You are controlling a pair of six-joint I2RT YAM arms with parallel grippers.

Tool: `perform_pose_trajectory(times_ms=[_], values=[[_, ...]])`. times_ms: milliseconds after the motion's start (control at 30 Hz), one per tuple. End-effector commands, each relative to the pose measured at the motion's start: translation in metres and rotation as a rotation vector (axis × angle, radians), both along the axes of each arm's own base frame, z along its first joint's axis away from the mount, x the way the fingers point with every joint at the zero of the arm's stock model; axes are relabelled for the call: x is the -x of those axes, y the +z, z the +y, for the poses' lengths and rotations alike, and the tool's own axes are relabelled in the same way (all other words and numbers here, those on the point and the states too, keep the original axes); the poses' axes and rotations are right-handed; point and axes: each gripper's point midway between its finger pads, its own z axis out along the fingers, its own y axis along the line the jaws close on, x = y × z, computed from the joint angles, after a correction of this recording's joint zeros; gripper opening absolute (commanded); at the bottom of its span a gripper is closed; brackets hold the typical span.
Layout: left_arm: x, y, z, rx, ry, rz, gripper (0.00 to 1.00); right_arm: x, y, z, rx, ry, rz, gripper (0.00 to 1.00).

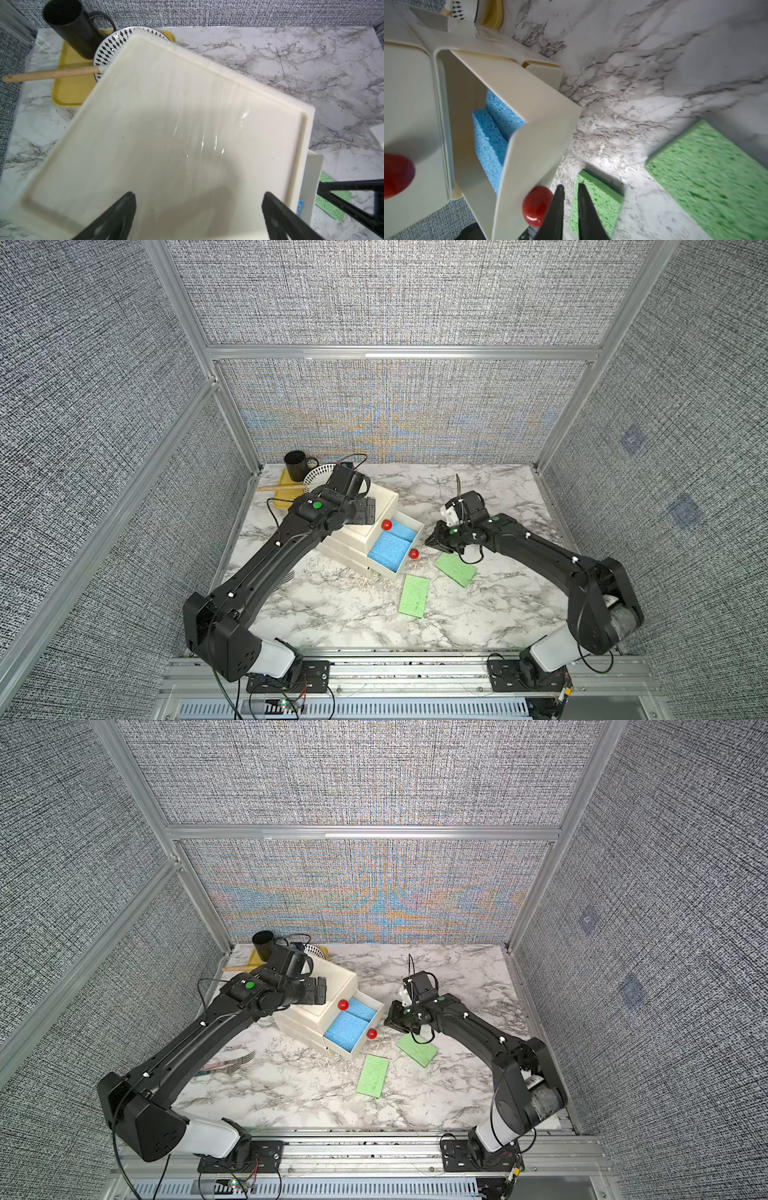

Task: Please put the sticky notes in the drawer by color
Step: Close the drawer of the storage box.

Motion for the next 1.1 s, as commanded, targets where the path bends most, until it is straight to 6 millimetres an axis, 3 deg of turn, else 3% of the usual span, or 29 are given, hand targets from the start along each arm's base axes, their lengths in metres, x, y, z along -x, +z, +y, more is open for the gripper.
perform_pose_trajectory(times_ms=[0, 233, 600, 800, 967, 1067], values=[[0.004, -0.007, -0.003, 0.019, -0.001, 0.033, 0.96, -0.012, 0.015, 0.035, -0.104, 0.058, -0.042, 0.17], [0.006, -0.013, -0.004, 0.031, -0.004, 0.048, 0.96, -0.017, 0.024, 0.086, -0.23, 0.116, -0.057, 0.17], [0.007, -0.019, -0.008, 0.049, -0.01, 0.06, 0.94, -0.012, 0.034, 0.122, -0.371, 0.169, -0.086, 0.17], [0.006, -0.02, -0.01, 0.057, -0.01, 0.063, 0.94, -0.004, 0.028, 0.109, -0.334, 0.155, -0.143, 0.18], [0.004, -0.017, -0.011, 0.063, -0.011, 0.049, 0.94, 0.003, 0.016, 0.082, -0.243, 0.113, -0.218, 0.33], [0.003, -0.018, -0.012, 0.068, -0.007, 0.046, 0.94, 0.014, 0.008, 0.085, -0.304, 0.138, -0.191, 0.4]])
